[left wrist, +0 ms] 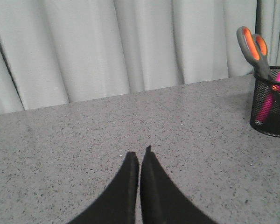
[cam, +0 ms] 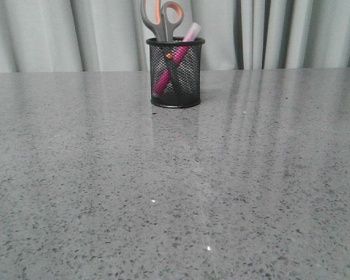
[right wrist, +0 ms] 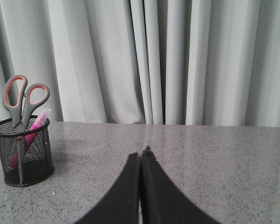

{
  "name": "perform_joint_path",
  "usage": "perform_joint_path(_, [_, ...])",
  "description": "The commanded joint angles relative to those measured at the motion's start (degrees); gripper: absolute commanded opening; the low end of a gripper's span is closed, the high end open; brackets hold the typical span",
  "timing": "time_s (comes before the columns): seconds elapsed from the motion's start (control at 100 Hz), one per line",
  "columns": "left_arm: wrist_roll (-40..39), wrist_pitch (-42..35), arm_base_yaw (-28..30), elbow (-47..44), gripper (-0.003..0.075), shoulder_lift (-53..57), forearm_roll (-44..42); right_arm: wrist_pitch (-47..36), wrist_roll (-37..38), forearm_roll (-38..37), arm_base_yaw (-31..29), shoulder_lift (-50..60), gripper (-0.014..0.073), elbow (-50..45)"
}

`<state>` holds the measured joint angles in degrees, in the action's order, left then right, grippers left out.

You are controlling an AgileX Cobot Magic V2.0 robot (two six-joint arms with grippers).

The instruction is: Put pen and scissors into bin

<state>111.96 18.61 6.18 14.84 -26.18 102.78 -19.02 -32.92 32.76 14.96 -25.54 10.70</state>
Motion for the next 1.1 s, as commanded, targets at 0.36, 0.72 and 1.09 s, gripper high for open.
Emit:
perform_joint_path(0.36, [-4.74, -1.59, 0.12, -4.92, -0.0019, 12.70, 3.16, 0.87, -0.56, -0.29, -0.36, 6.17, -0.0072, -2.12])
perform_joint_path(0.72, [-4.74, -1.02, 0.12, -4.92, -0.0019, 12.82, 3.16, 0.66, -0.56, -0.29, -0.36, 6.17, -0.0072, -2.12])
perform_joint_path(1.09, [-4.74, -1.02, 0.12, -4.92, -0.0019, 12.82, 3.16, 0.66, -0.56, -0.29, -0.36, 6.17, -0.0073, -2.12])
